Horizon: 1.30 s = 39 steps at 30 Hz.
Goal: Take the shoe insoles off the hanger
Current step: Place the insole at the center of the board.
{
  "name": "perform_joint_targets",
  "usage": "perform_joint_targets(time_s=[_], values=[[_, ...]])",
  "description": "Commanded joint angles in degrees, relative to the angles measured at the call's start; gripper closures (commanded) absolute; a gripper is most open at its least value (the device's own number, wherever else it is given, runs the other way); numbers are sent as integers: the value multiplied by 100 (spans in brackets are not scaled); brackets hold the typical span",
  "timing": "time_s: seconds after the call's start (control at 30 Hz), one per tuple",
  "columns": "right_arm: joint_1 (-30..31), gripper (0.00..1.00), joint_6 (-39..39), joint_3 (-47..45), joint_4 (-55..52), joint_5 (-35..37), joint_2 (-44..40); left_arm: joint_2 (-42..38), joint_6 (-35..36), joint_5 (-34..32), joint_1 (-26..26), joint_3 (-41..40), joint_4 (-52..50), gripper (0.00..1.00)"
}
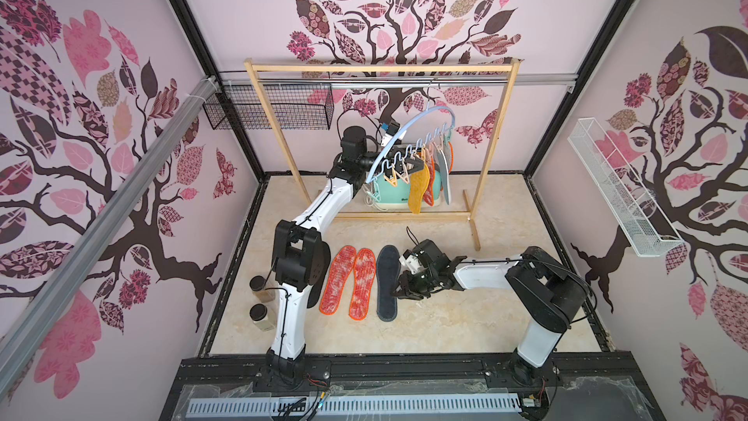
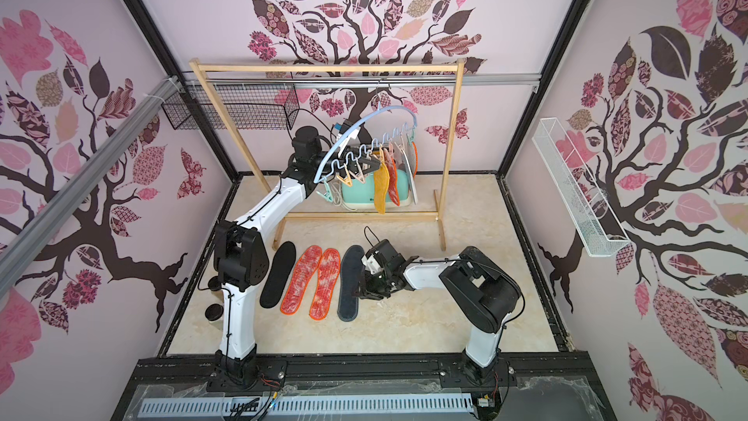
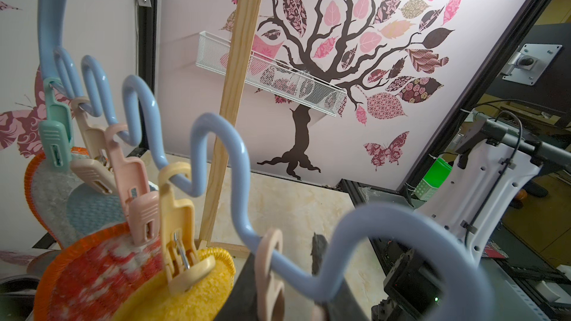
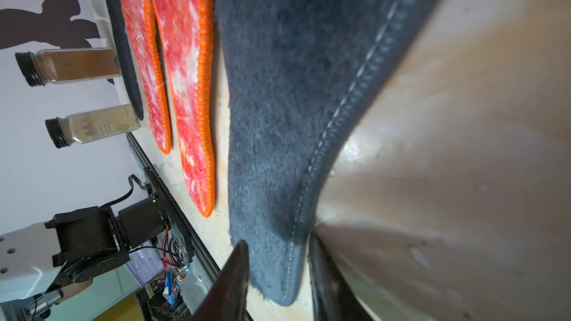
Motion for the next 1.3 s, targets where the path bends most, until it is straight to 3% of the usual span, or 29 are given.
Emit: perform_joint_targets(time_s=[0.0, 0.27, 0.53, 0.9, 1.27], values=[[20, 67, -104, 157, 20, 171, 116, -172, 50, 58, 37, -79, -90, 95], [24, 72, -104, 495, 99, -149, 521, -167, 59, 58, 36, -93, -94, 95], [14, 72, -300, 296, -109, 120, -14, -184, 52, 57, 36, -93, -95, 95], [13, 68, -1710, -714, -49, 1554, -2100, -223, 68, 49, 43, -131, -101, 95], [16, 68, -2251, -2359, 323, 2368, -4144, -233, 94, -25, 45, -131, -123, 94]])
